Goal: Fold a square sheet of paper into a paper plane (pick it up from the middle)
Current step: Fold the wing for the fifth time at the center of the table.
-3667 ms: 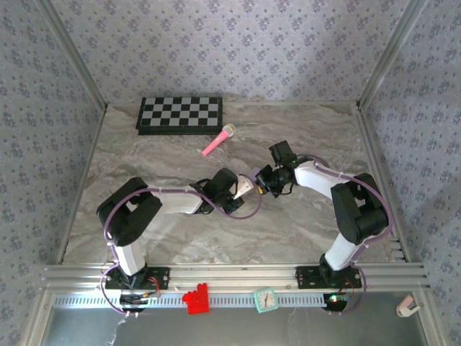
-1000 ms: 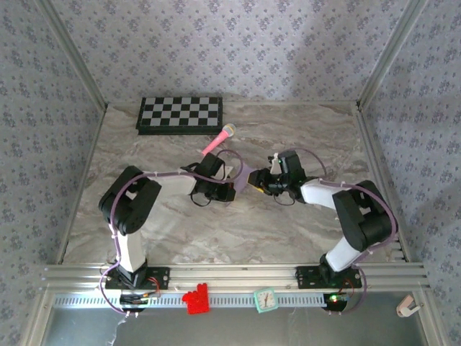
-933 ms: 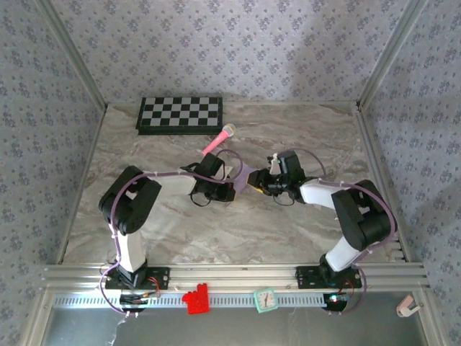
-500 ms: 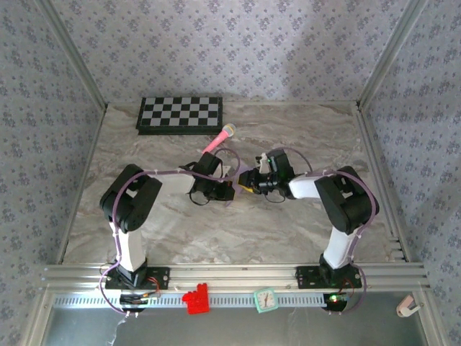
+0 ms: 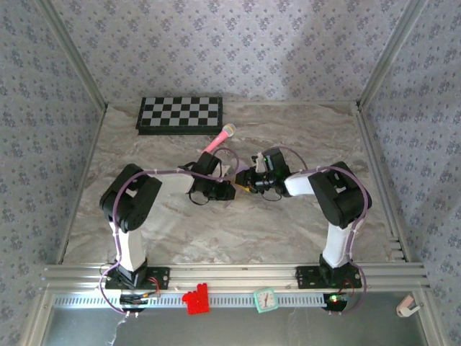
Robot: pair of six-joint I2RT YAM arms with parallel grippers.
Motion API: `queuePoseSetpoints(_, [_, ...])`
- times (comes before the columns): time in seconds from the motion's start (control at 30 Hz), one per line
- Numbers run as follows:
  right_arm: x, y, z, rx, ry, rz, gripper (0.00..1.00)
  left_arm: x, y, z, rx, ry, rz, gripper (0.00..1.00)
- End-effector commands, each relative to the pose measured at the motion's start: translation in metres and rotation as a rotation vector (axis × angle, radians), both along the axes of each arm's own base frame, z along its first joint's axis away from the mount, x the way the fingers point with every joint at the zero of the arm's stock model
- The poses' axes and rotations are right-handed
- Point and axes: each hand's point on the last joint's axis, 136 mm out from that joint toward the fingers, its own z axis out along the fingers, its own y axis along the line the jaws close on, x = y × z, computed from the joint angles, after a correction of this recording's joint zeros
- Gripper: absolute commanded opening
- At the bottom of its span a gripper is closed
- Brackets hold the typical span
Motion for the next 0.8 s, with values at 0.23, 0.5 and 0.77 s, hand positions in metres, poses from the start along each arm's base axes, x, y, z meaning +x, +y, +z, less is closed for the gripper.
queuePoseSetpoints(0.23, [0.003,0.002,-0.005,-0.021,0.030,-0.003,0.33,-0.011,0.008,-0.021,0.026,0.091,0.009,0.09])
queuePoseSetpoints(0.5, [0.006,-0.001,-0.006,-0.050,0.029,-0.002,0.34,-0.015,0.010,-0.027,0.040,0.126,0.013,0.07])
queuePoseSetpoints(0.77, [-0.006,-0.003,0.020,-0.002,-0.044,0.019,0.33,-0.014,0.013,-0.029,0.035,0.149,0.036,0.05])
